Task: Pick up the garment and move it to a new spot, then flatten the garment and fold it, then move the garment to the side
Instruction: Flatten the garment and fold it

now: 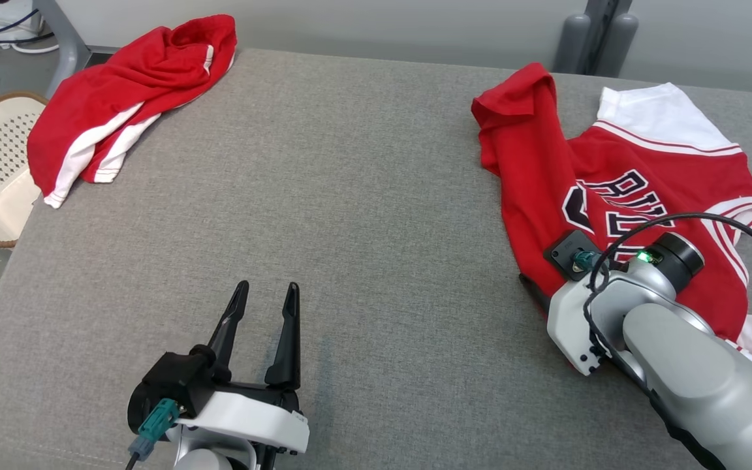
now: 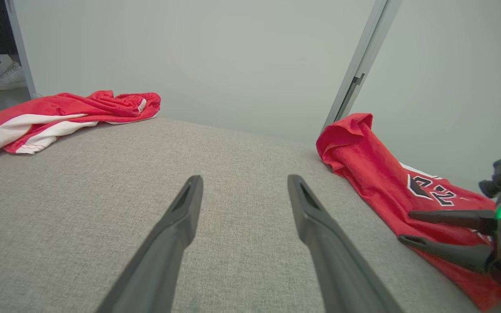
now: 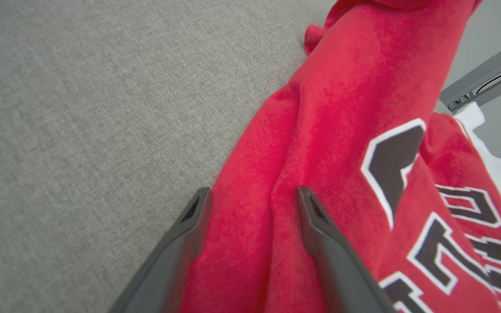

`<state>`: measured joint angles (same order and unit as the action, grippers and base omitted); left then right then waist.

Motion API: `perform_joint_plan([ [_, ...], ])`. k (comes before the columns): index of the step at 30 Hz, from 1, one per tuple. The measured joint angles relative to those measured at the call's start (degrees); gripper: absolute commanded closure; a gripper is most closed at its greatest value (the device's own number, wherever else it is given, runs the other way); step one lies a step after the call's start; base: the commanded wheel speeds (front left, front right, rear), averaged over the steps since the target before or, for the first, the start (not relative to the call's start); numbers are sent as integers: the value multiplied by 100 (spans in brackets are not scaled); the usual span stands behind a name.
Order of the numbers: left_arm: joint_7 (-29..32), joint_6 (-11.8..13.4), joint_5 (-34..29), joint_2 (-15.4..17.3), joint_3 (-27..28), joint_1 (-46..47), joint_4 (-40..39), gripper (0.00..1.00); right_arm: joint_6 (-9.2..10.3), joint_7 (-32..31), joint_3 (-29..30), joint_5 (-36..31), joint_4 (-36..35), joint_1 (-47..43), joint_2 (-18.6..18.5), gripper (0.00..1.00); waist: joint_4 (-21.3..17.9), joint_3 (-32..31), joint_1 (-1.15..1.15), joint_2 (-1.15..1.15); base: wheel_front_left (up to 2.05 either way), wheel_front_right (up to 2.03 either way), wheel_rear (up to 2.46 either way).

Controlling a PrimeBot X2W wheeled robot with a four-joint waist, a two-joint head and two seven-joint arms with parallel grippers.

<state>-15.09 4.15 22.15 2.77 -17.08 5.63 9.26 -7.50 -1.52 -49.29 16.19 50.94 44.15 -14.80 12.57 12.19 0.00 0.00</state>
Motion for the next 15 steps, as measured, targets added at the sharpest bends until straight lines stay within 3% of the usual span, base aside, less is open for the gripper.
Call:
perform_joint_plan([
  [1,0,0,4,0,-5,-3,3,0,0,-5,-14,-13,51,18,9,54,22,2,0,0,0,0,0],
  [3,0,0,10,1,-15,-14,8,0,0,2,-29,-71,189,70,16,73,59,5,0,0,0,0,0],
  [4,1,0,11,0,-16,-17,12,0,0,19,-34,-73,250,88,22,100,74,4,0,0,0,0,0],
  [10,0,4,10,1,27,-52,33,0,0,509,21,-124,391,177,78,100,54,-40,0,0,0,0,0],
  [15,0,3,-11,0,58,-71,44,0,0,1084,124,-49,93,281,265,100,-35,-121,0,0,0,0,0],
])
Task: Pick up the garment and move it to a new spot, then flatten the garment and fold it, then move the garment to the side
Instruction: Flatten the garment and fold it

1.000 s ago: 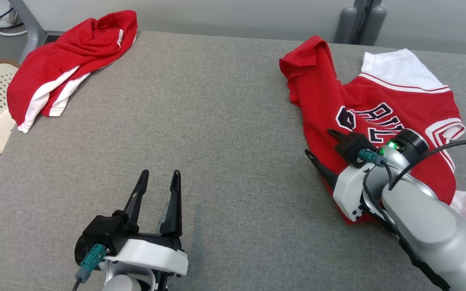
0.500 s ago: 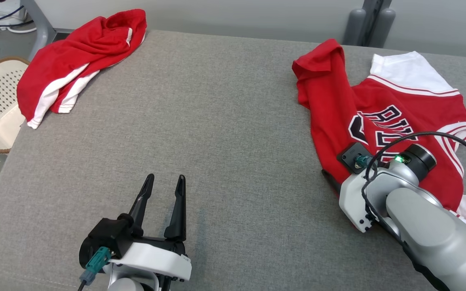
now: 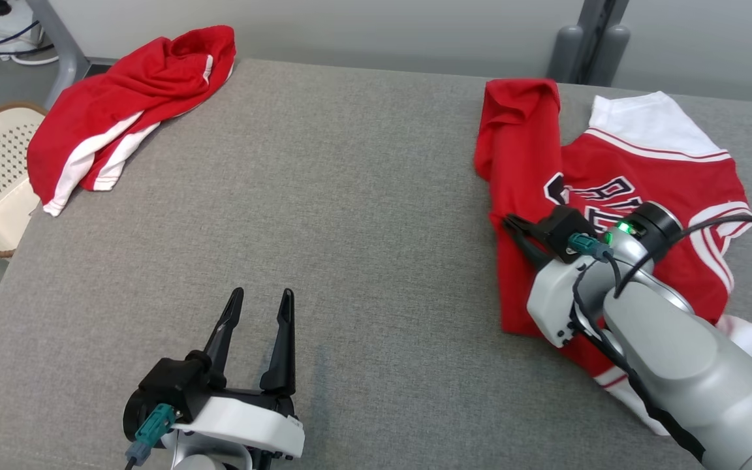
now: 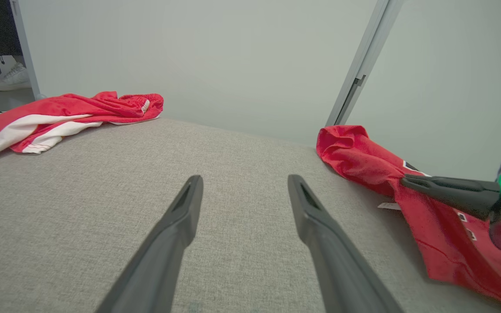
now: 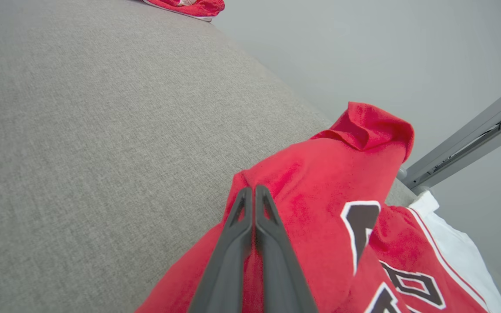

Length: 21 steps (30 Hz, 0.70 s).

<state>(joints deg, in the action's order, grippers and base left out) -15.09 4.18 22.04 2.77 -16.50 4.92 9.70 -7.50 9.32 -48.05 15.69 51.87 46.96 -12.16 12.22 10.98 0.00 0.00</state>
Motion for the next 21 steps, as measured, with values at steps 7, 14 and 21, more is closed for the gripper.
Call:
perform_joint_plan([
  [7,0,-8,-80,0,73,-75,9,0,0,385,-169,110,-913,5,102,100,-156,-118,0,0,0,0,0],
  [14,1,-16,-133,0,158,-102,5,0,0,176,-977,592,-2293,-366,-88,100,-318,-205,0,0,0,0,0],
  [21,0,-42,-162,0,249,-102,-25,0,0,-163,-1336,1144,-2740,-726,-405,0,-381,-134,0,0,0,0,0],
])
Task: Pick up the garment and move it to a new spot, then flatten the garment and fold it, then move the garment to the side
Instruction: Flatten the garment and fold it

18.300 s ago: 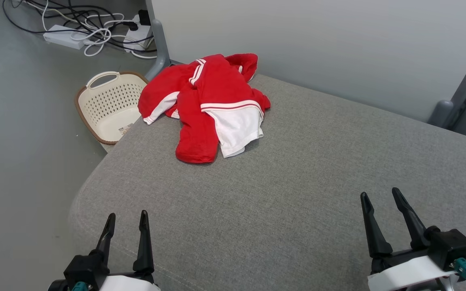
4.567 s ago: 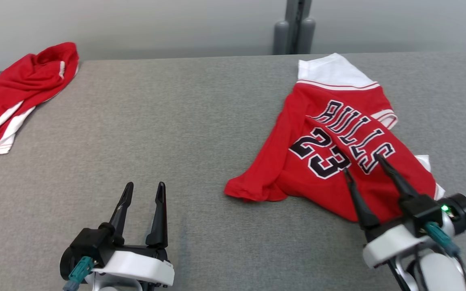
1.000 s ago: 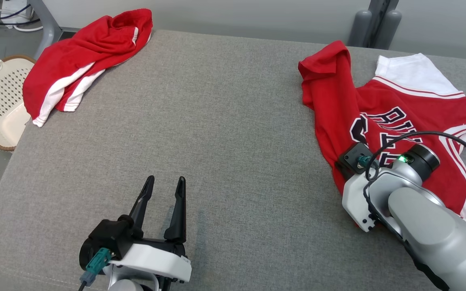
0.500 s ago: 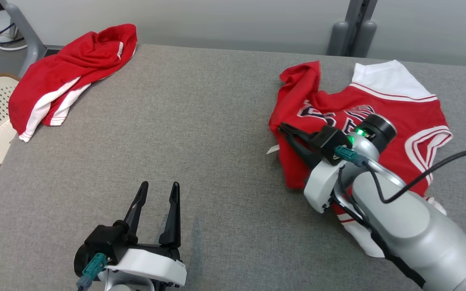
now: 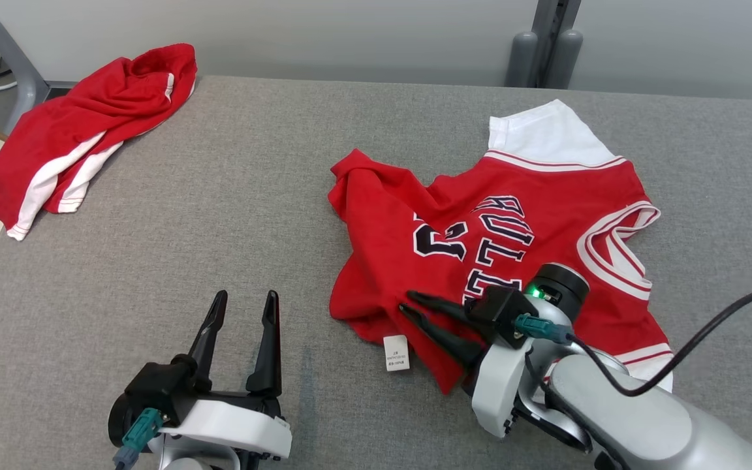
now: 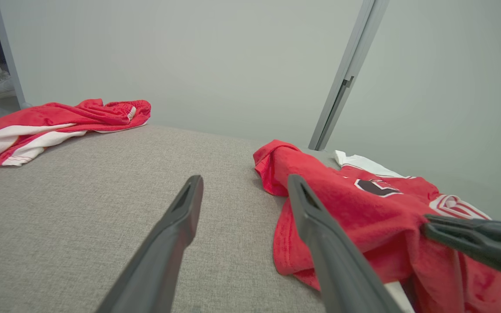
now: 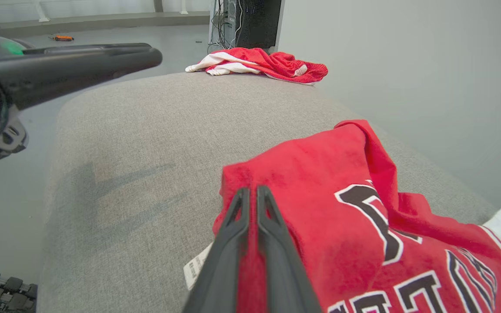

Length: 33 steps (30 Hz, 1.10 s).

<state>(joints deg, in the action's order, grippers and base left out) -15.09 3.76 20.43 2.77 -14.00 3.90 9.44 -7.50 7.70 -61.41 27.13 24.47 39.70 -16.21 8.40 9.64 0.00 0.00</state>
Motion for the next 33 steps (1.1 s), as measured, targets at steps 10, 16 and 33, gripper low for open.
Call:
perform_joint_plan([
  [10,1,-10,-20,0,41,1,0,0,0,299,1706,20,29,-336,-299,0,-102,-13,0,0,0,0,0],
  [16,0,-15,-18,1,23,1,-13,0,1,-477,3311,-597,432,-1015,-559,0,-100,14,0,0,0,0,0],
  [33,1,-36,-16,0,-31,118,-15,0,0,-1711,3785,-1205,419,-1248,-530,0,-16,241,0,0,0,0,0],
])
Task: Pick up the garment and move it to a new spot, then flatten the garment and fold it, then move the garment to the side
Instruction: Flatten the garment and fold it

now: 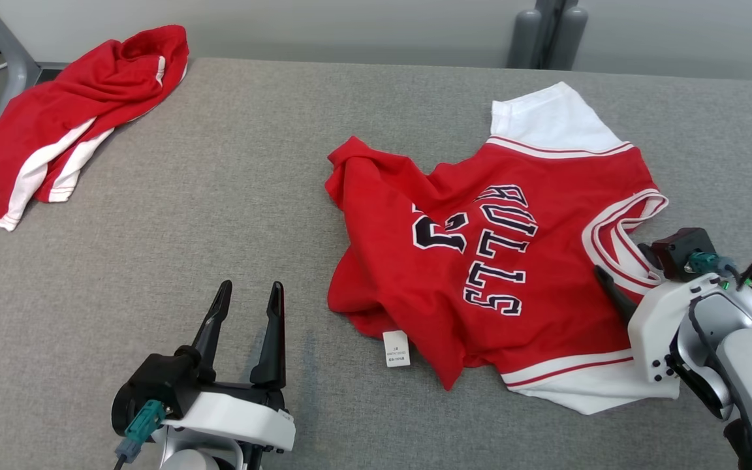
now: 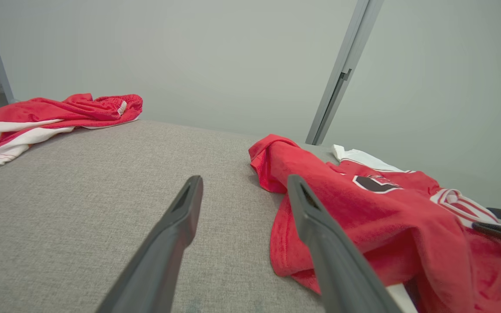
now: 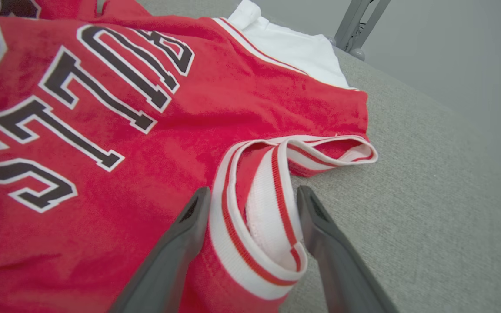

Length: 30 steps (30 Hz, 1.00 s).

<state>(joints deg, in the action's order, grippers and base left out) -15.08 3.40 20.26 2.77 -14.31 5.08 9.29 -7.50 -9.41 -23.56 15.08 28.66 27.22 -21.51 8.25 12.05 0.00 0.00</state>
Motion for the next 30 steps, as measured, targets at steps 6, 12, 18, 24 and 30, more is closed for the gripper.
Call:
perform_joint_plan([
  [6,-1,14,35,0,-18,7,5,0,0,-408,-538,301,333,269,-220,4,133,65,0,0,0,0,0],
  [12,-1,30,44,2,13,12,-12,0,0,-238,-732,523,558,523,-316,100,126,98,0,0,0,0,0],
  [18,-1,35,31,0,37,21,-46,0,0,253,-214,354,866,984,-438,100,-7,158,0,0,0,0,0],
  [24,-1,-7,-8,0,27,55,-32,0,0,364,416,79,1290,1333,-717,100,-74,240,0,0,0,0,0],
  [30,-1,-33,-56,1,31,75,-13,0,0,341,843,-153,1689,1488,-906,100,-75,306,0,0,0,0,0],
])
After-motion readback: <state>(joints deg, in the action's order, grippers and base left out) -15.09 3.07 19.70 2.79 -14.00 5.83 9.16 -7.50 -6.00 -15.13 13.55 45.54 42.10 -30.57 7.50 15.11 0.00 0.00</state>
